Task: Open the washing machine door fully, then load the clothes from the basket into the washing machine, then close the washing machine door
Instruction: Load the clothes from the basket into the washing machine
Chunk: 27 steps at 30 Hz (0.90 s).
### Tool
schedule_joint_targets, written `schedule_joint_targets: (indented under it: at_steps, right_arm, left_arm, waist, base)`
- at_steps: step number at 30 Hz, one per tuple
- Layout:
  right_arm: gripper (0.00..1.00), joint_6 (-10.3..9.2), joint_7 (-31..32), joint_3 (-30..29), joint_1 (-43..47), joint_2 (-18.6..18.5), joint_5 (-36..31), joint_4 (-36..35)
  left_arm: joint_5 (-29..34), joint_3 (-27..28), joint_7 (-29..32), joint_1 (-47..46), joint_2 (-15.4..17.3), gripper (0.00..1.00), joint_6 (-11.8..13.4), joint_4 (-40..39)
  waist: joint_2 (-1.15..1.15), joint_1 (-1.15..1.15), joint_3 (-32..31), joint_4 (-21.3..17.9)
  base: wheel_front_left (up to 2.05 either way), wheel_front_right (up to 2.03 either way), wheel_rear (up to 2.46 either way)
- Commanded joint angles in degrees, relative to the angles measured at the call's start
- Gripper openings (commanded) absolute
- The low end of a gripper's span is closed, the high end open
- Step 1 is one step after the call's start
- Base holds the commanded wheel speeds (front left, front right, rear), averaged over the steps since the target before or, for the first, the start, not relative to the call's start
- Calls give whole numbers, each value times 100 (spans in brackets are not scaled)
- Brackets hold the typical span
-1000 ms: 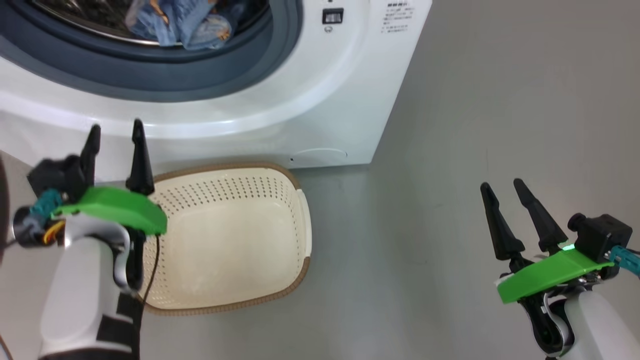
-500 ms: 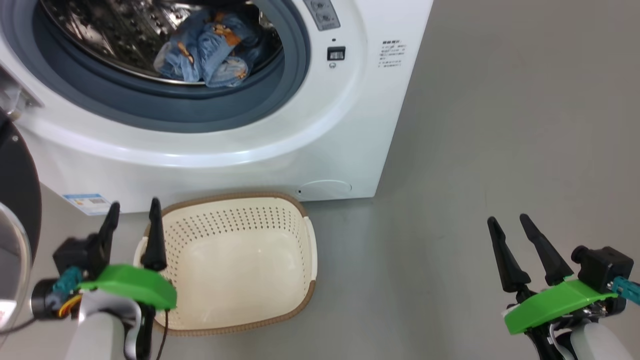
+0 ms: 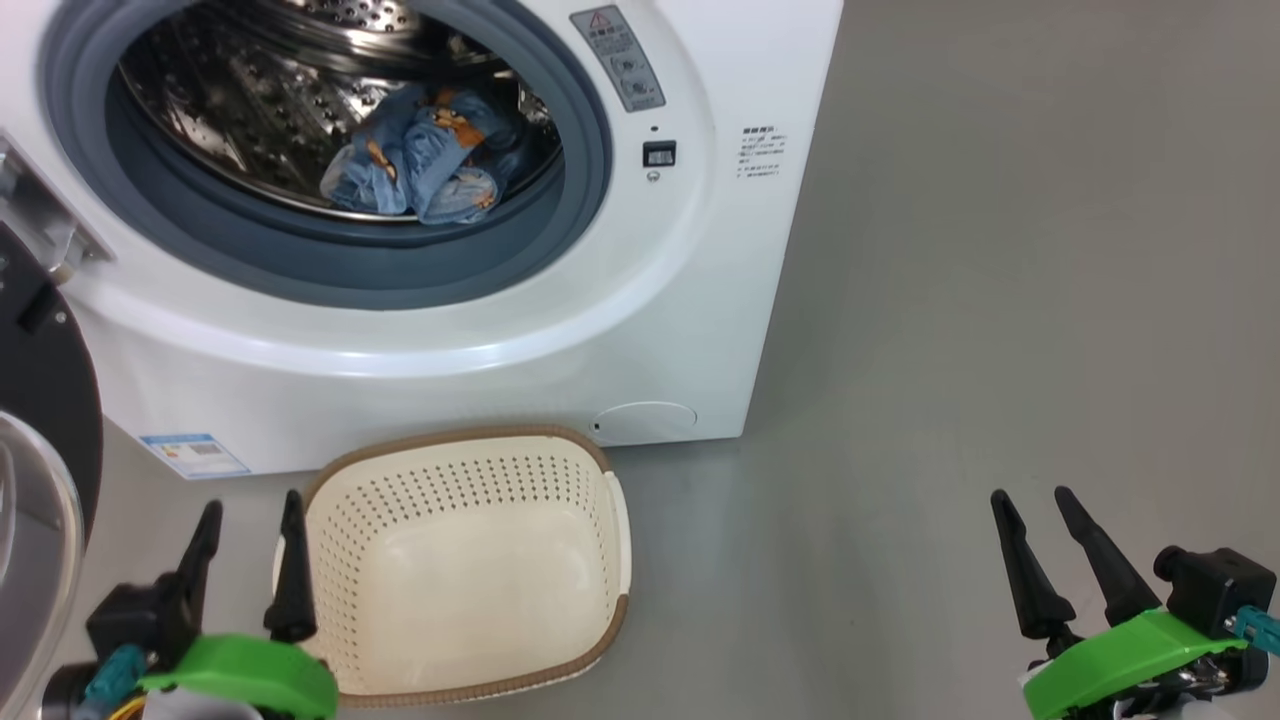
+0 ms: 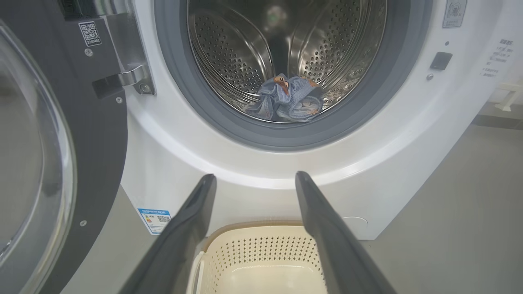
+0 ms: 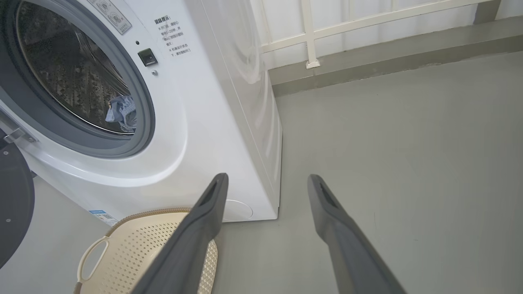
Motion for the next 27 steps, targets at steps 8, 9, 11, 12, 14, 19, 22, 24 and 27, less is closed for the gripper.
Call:
schedule_joint_targets:
  at_steps: [8, 9, 11, 12, 14, 19, 22, 24, 27]
  right_arm:
    - [100, 10, -69, 11, 252, -67, -37, -121]
    - [100, 10, -69, 3, 266, -64, -39, -123]
    - [100, 10, -69, -2, 277, -61, -41, -124]
    - [100, 10, -69, -4, 288, -58, -44, -126]
    - [100, 10, -69, -10, 297, -52, -46, -130]
    - [100, 10, -69, -8, 284, -54, -50, -141]
    - [100, 10, -69, -9, 274, -60, -51, -146]
    - [100, 10, -69, -11, 274, -60, -55, -149]
    - [100, 10, -69, -14, 278, -53, -62, -150]
  left_arm:
    - [131, 313, -37, 603, 58, 100, -9, -677]
    - [122, 320, -37, 651, 54, 100, -9, -701]
    - [115, 325, -37, 686, 50, 100, -9, -714]
    - [109, 330, -37, 712, 46, 100, -9, -722]
    - [97, 338, -37, 737, 41, 100, -9, -729]
    - [58, 330, -37, 736, 32, 100, -9, -742]
    - [44, 317, -37, 729, 28, 100, -9, -751]
    - [43, 319, -37, 725, 27, 100, -9, -751]
    - [24, 312, -37, 723, 25, 100, -9, -751]
  waist:
    - [0, 0, -237, -35]
    - [0, 0, -246, -34]
    - [0, 0, -257, -34]
    - [0, 0, -265, -35]
    - [0, 0, -273, -37]
    - [0, 0, -273, -37]
    - [0, 0, -274, -35]
    - [0, 0, -279, -32]
    - [0, 0, -288, -23]
  base:
    - [0, 0, 0]
    - [0, 0, 0]
    - [0, 0, 0]
    - [0, 0, 0]
    - [0, 0, 0]
    - [0, 0, 0]
    - [0, 0, 0]
    - [0, 0, 0]
    - [0, 0, 0]
